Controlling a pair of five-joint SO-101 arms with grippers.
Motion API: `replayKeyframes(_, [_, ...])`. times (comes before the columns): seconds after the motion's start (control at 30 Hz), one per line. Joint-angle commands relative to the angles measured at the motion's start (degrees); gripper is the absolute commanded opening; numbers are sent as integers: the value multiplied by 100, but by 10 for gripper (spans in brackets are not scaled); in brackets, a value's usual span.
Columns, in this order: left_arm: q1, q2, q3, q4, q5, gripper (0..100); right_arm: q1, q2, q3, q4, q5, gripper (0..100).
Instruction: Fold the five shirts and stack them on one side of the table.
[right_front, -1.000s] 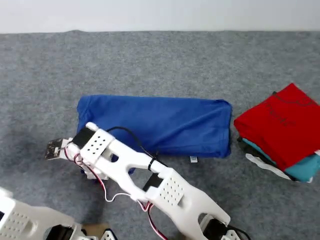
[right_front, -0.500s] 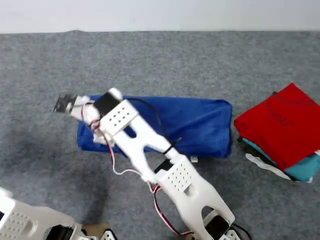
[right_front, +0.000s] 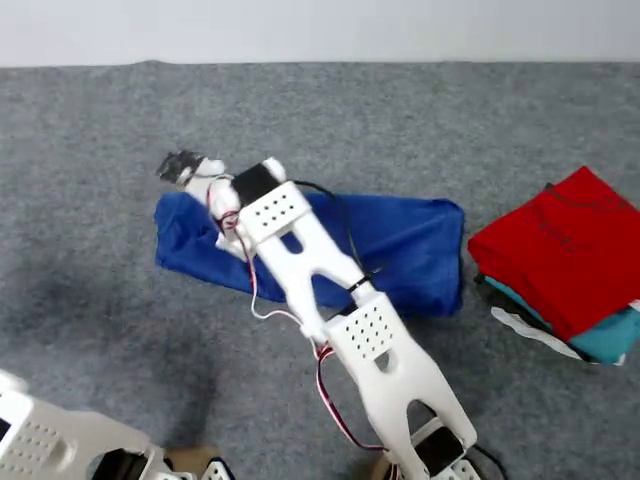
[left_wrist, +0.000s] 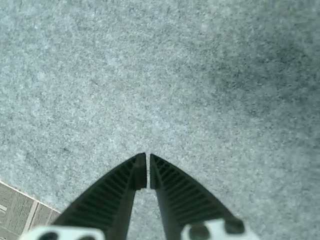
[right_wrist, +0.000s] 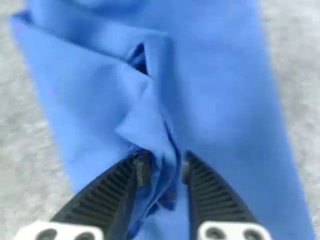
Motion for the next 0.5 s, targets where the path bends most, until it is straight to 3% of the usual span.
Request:
replayKeyframes(0.0, [53, -88, -57, 62, -44, 20, 295, -101, -281, -268, -281, 206])
replayKeyframes(0.2, [53, -88, -57, 62, -44, 20, 347, -171, -290, -224, -343, 190])
replayKeyframes(0.47, [53, -88, -57, 62, -44, 20, -48, -699, -1073, 1147, -316, 14])
